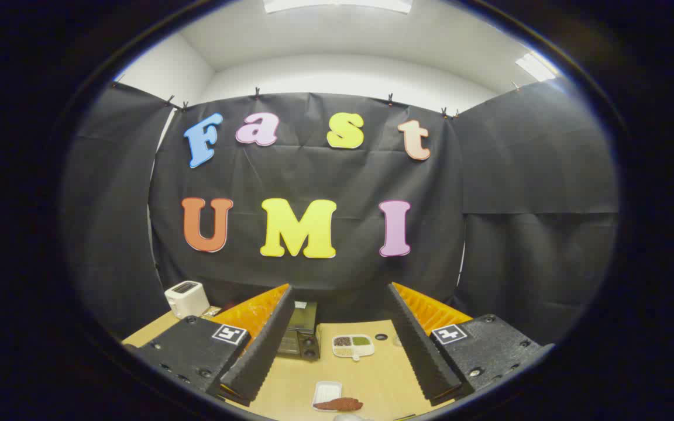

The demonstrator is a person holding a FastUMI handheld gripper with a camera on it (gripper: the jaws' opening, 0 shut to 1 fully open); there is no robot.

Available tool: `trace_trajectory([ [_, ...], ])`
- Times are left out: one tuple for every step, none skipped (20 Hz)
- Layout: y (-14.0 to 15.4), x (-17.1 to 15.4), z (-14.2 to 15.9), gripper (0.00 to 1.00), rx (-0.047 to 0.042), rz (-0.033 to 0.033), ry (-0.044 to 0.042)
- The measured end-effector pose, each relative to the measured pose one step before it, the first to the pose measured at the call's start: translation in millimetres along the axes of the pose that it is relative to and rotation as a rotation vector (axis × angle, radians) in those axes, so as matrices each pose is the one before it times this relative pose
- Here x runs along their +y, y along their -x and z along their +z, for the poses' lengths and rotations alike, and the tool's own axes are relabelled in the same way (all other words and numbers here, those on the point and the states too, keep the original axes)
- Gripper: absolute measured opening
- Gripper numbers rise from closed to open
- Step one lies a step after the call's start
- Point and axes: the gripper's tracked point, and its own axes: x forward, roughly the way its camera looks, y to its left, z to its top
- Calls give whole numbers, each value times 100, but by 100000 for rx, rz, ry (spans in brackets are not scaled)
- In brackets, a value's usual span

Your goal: Open the toaster oven, put the food inside, and close the toaster oven door.

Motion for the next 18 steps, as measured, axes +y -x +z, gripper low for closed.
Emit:
trace_trajectory([
  [75,-36,-78,99,-5,-120,-248],
  [105,-45,-9,100,259,-115,-92],
  [-74,55,-116,99,6,-57,109],
  [69,15,15,100,331,-126,266],
  [63,-132,-69,100,-136,-131,110],
  [32,-126,57,100,194,-279,-12],
  [-25,-43,-215,99,376,-202,-160],
  [74,-89,-17,99,2,-7,-443],
  [-27,36,-82,99,236,3,-299],
  [49,-29,2,100,-44,-50,-204],
  [-53,16,-54,100,103,44,-26],
  [0,-5,-180,100,73,6,-15],
  [86,24,24,100,85,82,-108],
  [-8,158,23,99,-43,289,-212],
  [-95,132,-59,99,119,169,-120],
  [-18,45,-59,99,-24,179,3],
  [-125,174,-58,99,145,14,-52],
  [-171,156,35,100,-217,300,-261],
])
